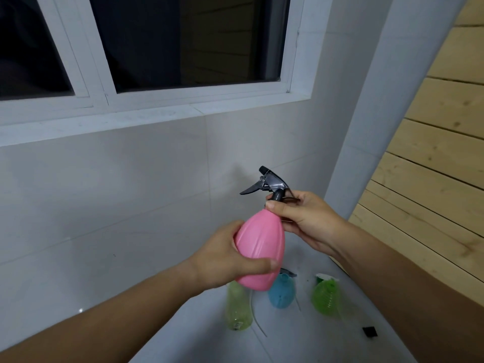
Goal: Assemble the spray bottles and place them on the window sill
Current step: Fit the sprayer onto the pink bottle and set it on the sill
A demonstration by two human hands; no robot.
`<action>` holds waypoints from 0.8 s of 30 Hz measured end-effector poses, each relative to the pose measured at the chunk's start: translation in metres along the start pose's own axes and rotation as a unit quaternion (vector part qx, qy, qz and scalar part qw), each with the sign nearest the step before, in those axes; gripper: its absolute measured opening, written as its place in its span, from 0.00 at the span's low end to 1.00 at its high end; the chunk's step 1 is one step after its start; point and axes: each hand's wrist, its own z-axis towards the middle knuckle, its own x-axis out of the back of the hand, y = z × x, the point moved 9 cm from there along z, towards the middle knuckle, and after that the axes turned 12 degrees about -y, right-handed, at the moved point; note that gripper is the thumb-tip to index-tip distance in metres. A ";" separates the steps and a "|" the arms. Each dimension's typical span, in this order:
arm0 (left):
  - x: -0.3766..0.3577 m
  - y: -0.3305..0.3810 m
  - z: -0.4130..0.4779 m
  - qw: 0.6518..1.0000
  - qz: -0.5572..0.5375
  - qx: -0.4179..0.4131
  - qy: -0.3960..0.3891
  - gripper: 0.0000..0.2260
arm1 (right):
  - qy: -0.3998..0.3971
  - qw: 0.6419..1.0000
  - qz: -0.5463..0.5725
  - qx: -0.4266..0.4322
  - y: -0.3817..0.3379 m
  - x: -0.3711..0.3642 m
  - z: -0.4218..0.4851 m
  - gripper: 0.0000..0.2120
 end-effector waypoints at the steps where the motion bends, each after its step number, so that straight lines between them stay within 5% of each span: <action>1: -0.001 -0.002 0.001 0.999 -0.038 0.001 -0.003 0.34 | -0.003 1.000 0.013 0.003 -0.001 -0.001 0.000 0.10; 6: -0.016 -0.017 0.000 0.985 -0.164 0.022 -0.057 0.41 | -0.014 1.000 0.017 0.001 0.000 -0.002 0.000 0.08; 10: -0.019 -0.026 0.004 0.957 -0.272 0.054 -0.088 0.32 | -0.009 1.000 0.025 -0.001 -0.001 0.000 0.000 0.08; 17: -0.008 -0.021 0.002 0.986 -0.148 0.051 -0.065 0.38 | -0.022 0.998 0.052 -0.012 0.006 -0.006 0.001 0.13; 24: -0.025 -0.027 0.000 0.964 -0.233 0.053 -0.114 0.43 | -0.055 0.997 0.054 -0.020 0.010 -0.013 0.004 0.19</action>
